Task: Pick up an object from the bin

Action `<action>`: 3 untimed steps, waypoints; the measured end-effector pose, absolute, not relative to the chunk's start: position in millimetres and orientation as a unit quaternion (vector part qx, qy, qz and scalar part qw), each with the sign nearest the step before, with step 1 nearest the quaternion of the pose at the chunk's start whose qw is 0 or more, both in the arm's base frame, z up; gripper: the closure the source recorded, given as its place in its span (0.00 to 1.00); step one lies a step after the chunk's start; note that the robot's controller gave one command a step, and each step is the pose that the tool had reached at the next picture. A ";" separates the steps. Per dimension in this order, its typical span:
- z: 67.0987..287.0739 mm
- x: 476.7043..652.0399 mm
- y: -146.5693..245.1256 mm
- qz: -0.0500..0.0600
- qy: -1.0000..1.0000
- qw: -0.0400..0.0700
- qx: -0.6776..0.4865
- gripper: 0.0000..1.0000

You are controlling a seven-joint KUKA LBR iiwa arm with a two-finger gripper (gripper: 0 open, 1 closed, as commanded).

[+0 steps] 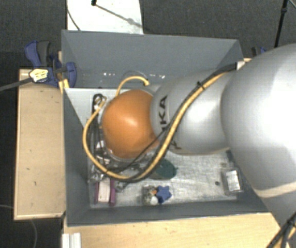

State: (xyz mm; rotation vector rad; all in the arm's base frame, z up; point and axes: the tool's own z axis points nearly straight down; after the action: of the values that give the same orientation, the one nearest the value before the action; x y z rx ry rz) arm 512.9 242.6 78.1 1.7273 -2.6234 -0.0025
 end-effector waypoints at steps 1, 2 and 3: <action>233.9 526.5 180.7 0.001 -0.725 -0.003 0.689 1.00; 231.1 525.2 182.1 -0.001 -0.726 0.000 0.688 1.00; 178.4 516.7 173.0 -0.002 -0.690 0.002 0.724 1.00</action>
Offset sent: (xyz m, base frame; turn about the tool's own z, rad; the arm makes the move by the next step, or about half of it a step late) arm 0.0125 -0.0609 0.1533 -0.3588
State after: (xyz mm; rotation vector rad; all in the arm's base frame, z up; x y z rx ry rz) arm 516.7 173.0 178.4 2.2713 -2.1654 -0.0060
